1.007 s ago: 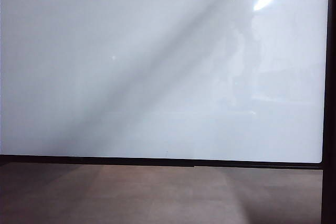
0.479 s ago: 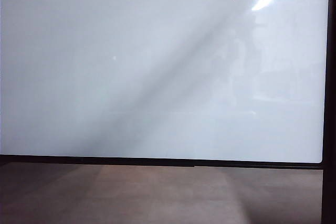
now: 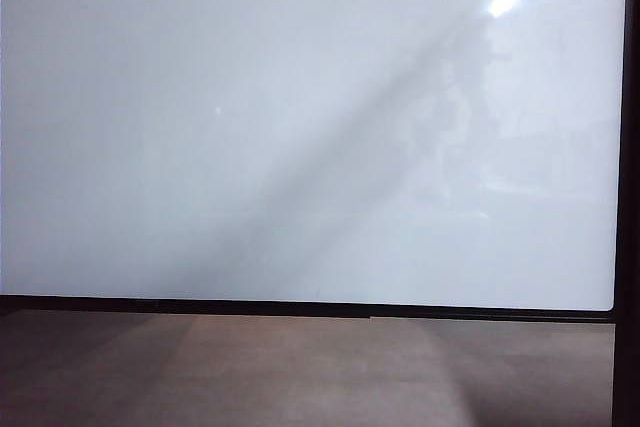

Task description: Reach to the right to find the marker pen, pick it up, and write the number 9 on the whiteboard.

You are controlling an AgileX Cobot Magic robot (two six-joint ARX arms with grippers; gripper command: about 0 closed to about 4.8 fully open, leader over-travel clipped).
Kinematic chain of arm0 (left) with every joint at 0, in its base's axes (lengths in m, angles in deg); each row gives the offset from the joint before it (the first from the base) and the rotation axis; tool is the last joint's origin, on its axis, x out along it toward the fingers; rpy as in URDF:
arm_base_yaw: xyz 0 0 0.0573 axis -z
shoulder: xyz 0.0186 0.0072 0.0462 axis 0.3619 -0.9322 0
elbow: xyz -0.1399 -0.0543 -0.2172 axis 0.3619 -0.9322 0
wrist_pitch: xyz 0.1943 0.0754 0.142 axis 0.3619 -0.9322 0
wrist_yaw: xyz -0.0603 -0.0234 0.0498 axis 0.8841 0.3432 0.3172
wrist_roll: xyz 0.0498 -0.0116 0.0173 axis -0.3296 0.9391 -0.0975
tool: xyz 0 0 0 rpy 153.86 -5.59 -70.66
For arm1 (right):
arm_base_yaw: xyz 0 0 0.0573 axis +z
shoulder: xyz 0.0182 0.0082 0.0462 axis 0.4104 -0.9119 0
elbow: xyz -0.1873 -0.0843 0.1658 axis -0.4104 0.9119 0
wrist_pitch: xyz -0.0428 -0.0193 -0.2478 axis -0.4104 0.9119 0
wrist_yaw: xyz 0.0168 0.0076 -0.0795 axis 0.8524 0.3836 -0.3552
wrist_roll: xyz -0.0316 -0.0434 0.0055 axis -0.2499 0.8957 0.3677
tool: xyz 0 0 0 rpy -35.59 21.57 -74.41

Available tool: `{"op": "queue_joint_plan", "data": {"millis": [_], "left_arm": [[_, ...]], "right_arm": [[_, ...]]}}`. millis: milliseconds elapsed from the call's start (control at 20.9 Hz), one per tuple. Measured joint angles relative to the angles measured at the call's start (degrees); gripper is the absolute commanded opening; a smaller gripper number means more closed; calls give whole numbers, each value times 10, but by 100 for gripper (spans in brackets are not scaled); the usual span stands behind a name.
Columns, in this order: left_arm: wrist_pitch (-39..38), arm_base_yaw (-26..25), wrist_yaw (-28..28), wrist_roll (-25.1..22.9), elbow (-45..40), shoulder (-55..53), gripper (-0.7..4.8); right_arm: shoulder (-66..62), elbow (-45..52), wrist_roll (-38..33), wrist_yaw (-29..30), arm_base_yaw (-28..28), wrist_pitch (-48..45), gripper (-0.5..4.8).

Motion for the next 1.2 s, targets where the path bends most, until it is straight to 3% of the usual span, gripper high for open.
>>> {"op": "queue_joint_plan", "data": {"millis": [575,719,863,1007,1199], "left_arm": [[0,0,0,0,0,0,-5],[0,0,0,0,0,0,-5],[0,0,0,0,0,0,-5],[0,0,0,0,0,0,-5],[0,0,0,0,0,0,-5]], "right_arm": [[31,0,14,0,-7,1,0],[35,13,26,-1,-101,23,0],[42,91,39,0,-197,26,0],[78,221,38,63,-292,-34,0],[78,296,37,149,-318,-71,0]]}}
